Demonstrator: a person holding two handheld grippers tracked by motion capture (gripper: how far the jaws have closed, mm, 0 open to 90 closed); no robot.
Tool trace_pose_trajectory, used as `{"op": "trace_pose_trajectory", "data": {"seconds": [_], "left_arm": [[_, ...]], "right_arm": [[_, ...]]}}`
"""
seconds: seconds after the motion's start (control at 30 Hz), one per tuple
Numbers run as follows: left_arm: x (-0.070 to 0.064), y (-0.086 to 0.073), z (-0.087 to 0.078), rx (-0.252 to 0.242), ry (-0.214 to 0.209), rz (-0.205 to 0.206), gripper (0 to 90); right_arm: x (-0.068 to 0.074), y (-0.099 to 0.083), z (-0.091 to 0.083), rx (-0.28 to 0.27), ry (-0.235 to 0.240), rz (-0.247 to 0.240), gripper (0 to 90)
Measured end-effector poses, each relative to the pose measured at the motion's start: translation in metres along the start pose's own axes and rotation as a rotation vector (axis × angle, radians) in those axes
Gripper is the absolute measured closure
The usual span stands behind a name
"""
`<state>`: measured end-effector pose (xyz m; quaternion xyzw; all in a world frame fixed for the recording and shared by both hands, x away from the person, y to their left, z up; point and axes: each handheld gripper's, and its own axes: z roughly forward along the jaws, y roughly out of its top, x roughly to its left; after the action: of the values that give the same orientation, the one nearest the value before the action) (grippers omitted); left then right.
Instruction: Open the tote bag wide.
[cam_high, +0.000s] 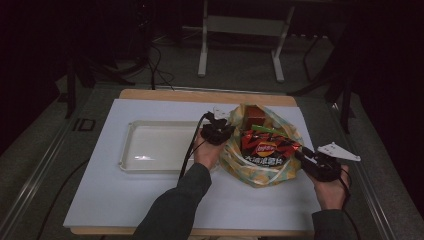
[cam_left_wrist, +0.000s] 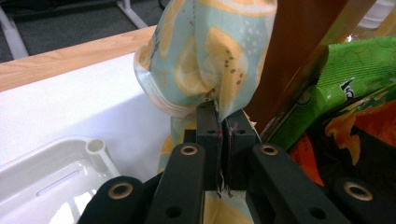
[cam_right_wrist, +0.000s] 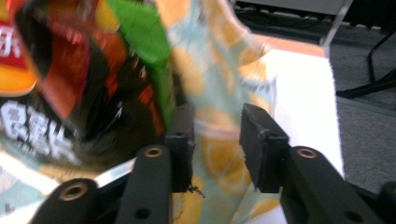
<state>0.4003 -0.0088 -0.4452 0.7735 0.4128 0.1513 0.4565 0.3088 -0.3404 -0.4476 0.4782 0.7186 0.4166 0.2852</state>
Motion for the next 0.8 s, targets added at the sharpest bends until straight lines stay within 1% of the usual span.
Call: {"op": "trace_pose_trajectory", "data": {"seconds": [0.03, 0.1, 0.13, 0.2, 0.27, 0.33, 0.4, 0.43, 0.63, 0.73, 0.8], "left_arm": [[0.0, 0.0, 0.0, -0.002, 0.0, 0.002, 86.2], [0.0, 0.001, -0.001, -0.01, -0.005, 0.003, 86.1], [0.0, 0.002, -0.001, -0.012, -0.008, 0.005, 86.0], [0.0, 0.003, -0.002, -0.014, -0.008, 0.016, 85.9], [-0.001, 0.005, -0.002, -0.018, -0.011, 0.021, 85.9], [-0.001, 0.006, -0.002, -0.018, -0.01, 0.027, 85.9], [-0.001, 0.007, -0.002, -0.024, -0.009, 0.03, 85.9], [0.0, 0.008, -0.002, -0.026, -0.009, 0.028, 85.9], [0.003, 0.008, 0.003, -0.021, -0.007, 0.011, 85.8], [0.005, 0.008, 0.01, -0.006, -0.019, -0.009, 84.8], [0.005, 0.006, 0.016, 0.016, -0.018, -0.02, 84.8]], "right_arm": [[0.0, 0.002, 0.001, 0.004, 0.003, -0.001, 62.1], [0.0, 0.005, 0.005, 0.009, 0.006, -0.021, 58.4], [0.0, 0.007, 0.007, 0.016, 0.016, -0.03, 57.9], [0.001, 0.01, 0.012, 0.021, 0.016, -0.056, 59.0], [0.001, 0.014, 0.017, 0.017, 0.024, -0.064, 65.4], [0.001, 0.018, 0.02, 0.025, 0.002, -0.073, 77.3], [0.0, 0.021, 0.021, 0.024, -0.001, -0.074, 84.3], [0.0, 0.023, 0.021, 0.022, -0.005, -0.076, 85.8], [-0.008, 0.036, 0.025, -0.008, -0.011, -0.018, 87.4], [-0.012, 0.04, 0.032, 0.009, -0.028, -0.009, 88.3], [-0.015, 0.039, 0.04, 0.031, -0.036, 0.003, 88.7]]}}
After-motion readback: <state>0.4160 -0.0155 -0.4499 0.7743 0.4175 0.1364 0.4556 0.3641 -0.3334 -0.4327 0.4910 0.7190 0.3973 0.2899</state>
